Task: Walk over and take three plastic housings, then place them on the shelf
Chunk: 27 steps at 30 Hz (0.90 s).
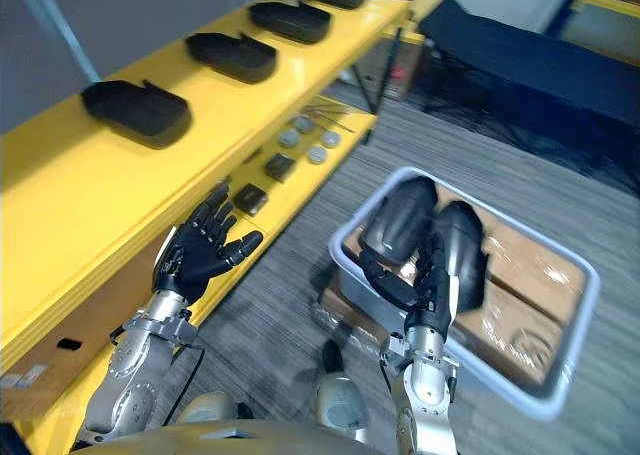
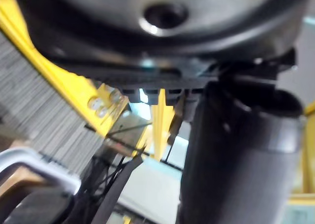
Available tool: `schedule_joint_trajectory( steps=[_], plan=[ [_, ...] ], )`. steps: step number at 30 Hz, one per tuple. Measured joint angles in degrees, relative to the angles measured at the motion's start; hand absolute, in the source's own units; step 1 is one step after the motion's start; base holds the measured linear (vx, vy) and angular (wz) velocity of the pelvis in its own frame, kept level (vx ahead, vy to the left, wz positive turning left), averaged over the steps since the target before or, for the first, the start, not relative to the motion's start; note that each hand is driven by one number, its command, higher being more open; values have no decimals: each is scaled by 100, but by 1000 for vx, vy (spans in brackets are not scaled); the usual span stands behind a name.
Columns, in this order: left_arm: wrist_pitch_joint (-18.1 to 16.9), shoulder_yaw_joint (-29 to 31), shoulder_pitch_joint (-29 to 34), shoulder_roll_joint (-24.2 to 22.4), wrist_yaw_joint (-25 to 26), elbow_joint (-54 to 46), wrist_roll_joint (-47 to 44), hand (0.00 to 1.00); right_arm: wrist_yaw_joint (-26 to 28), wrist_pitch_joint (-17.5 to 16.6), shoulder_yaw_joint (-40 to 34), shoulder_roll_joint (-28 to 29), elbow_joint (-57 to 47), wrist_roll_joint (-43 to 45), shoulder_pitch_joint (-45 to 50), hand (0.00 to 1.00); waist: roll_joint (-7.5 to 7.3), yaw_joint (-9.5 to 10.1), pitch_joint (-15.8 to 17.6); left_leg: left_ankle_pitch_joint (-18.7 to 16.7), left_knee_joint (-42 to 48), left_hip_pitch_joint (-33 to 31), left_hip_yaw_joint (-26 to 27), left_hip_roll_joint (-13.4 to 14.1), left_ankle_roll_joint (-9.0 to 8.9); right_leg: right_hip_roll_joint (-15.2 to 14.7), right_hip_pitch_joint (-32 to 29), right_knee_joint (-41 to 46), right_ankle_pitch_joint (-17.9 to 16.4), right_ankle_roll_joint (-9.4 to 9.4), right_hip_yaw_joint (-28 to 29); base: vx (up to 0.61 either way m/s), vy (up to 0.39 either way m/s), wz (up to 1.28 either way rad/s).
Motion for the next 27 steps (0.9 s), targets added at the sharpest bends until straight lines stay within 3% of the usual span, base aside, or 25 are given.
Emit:
schedule_joint_trajectory(
  steps=[1, 2, 3, 5, 7, 8, 9, 10, 11, 12, 13, 14, 15, 16, 17, 18, 20, 21, 22, 25, 27],
  plan=[
    [11, -14, -97, -16, 104, 130, -1, 100, 31, -17, 78, -68, 23, 40, -137, 100, -13, -52, -12, 172, -182, -10, 260, 67, 31, -100, -271, 937, -724, -351, -676, -319, -10, -132],
    [13, 0, -150, -22, 157, 214, -9, 100, 7, -80, 168, -115, 146, 27, -337, 100, 60, -44, 30, 338, -324, -24, 463, 203, 28, -209, -431, 1876, -1349, -362, -941, -215, 8, -98],
    [13, -3, -171, -27, 164, 257, -10, 100, -13, -121, 229, -125, 234, 26, -424, 100, 105, -46, 50, 397, -352, -39, 514, 294, 6, -285, -416, 2226, -1571, -354, -1034, -175, -20, -81],
    [4, 44, -182, -17, 50, 385, -11, 100, -232, -193, 649, -125, 622, 29, -714, 100, 149, 56, 70, 518, -358, -139, 696, 713, -133, -936, -108, 3071, -2038, -486, -1293, -167, -183, -74],
    [4, 48, -175, -8, -17, 414, -16, 100, -244, -194, 810, -117, 675, 25, -749, 100, 144, 175, 67, 528, -316, -221, 727, 878, -280, -1286, 6, 3118, -2040, -491, -1327, -95, -264, -64],
    [4, 13, -160, 16, -125, 418, -135, 100, -214, -194, 953, -71, 673, -6, -754, 100, 83, 245, 37, 571, -189, -361, 726, 1045, -502, -1659, 31, 3072, -2003, -434, -1263, -76, -324, -58],
    [2, -25, -164, 46, -151, 419, -235, 100, -201, -193, 992, -37, 673, -22, -750, 100, 55, 246, 25, 618, -111, -413, 725, 1121, -577, -1753, 46, 2960, -1943, -335, -1165, -68, -467, -55],
    [2, -107, -174, 92, -226, 447, -417, 100, -136, -188, 1047, -2, 672, -37, -721, 100, 12, 195, 21, 664, 59, -456, 707, 1317, -814, -1810, 207, 2589, -1763, 4, -1020, -25, -515, -28],
    [-17, -189, -179, 88, -349, 549, -715, 100, -31, -172, 1089, -14, 672, -134, -688, 100, -80, 100, -12, 753, 184, -475, 614, 1467, -1022, -1795, 426, 2211, -1941, 657, -1058, -8, -561, -24],
    [-51, -267, -188, 68, -350, 623, -821, 100, 64, -163, 1093, -52, 671, -131, -700, 100, -101, 85, -47, 813, 179, -479, 526, 1482, -1122, -1725, 492, 2141, -2265, 946, -1111, 19, -577, -53],
    [-104, -435, -190, -68, -321, 735, -983, 100, 235, -135, 1100, -252, 656, -133, -828, 100, 33, 87, -91, 921, -6, -496, 265, 1611, -1289, -1509, 379, 2162, -2714, 954, -1187, 31, -447, -55],
    [-106, -541, -210, -185, -274, 814, -1039, 100, 302, -94, 1118, -378, 650, -140, -896, 100, 182, 16, -80, 1025, -150, -503, 104, 1710, -1312, -1346, 307, 2240, -2741, 905, -1206, 81, -557, -33],
    [-82, -999, -227, -326, -284, 981, -1159, 100, 321, 47, 1044, -672, 651, -139, -892, 100, 260, -226, -81, 1552, -468, -486, -138, 1769, -1176, -1190, 277, 2385, -2829, 717, -1337, 64, -345, 11],
    [-69, -1149, -240, -361, -308, 1014, -1184, 100, 322, 107, 999, -739, 653, -139, -882, 100, 269, -261, -88, 1782, -482, -498, -233, 1771, -1031, -1155, 300, 2392, -2847, 680, -1367, 94, -475, 12],
    [-71, -1335, -260, -410, -384, 1058, -1255, 100, 324, 142, 930, -807, 648, -138, -879, 100, 178, -306, -42, 2180, -319, -601, -320, 1785, -505, -1099, 411, 2242, -2841, 572, -1396, 53, -343, -13],
    [-74, -1424, -261, -472, -517, 1176, -1334, 100, 321, 138, 857, -889, 632, -143, -886, 100, 99, -317, 9, 2188, -25, -736, -405, 1725, -562, -1088, 543, 2019, -2800, 464, -1377, 59, -344, -25],
    [-106, -1546, -253, -492, -547, 1292, -1334, 100, 297, 139, 744, -1009, 632, -201, -909, 100, 126, -242, -5, 1675, 131, -796, -485, 1376, -990, -1079, 599, 1745, -2662, 377, -1293, 23, -52, -46],
    [-163, -1592, -202, -487, -516, 1293, -1334, 100, 296, 138, 671, -1074, 633, -201, -946, 100, 224, -180, -55, 1440, 70, -815, -455, 1064, -885, -1028, 595, 1596, -2557, 374, -1237, 22, 27, -42],
    [-238, -1585, -165, -442, -511, 1295, -1336, 100, 292, 138, 640, -1114, 645, -254, -944, 100, 299, -191, -96, 1209, -117, -740, -285, 965, -681, -985, 634, 1524, -2514, 378, -1290, 26, 31, -18],
    [-385, -1461, -180, -434, -500, 1290, -1322, 100, 201, 139, 665, -1151, 723, -459, -1115, 100, 356, -86, -145, 1134, -1076, -371, -457, 639, -799, -1070, 572, 1377, -2345, 571, -1335, 28, 68, 9],
    [-376, -1381, -194, -342, -479, 1294, -1184, 100, 66, 172, 716, -988, 935, -618, -1407, 100, 290, 31, -120, 1167, -1239, -323, -407, 493, -814, -1168, 612, 1114, -2054, 659, -1353, -43, 154, -6]
  ],
)
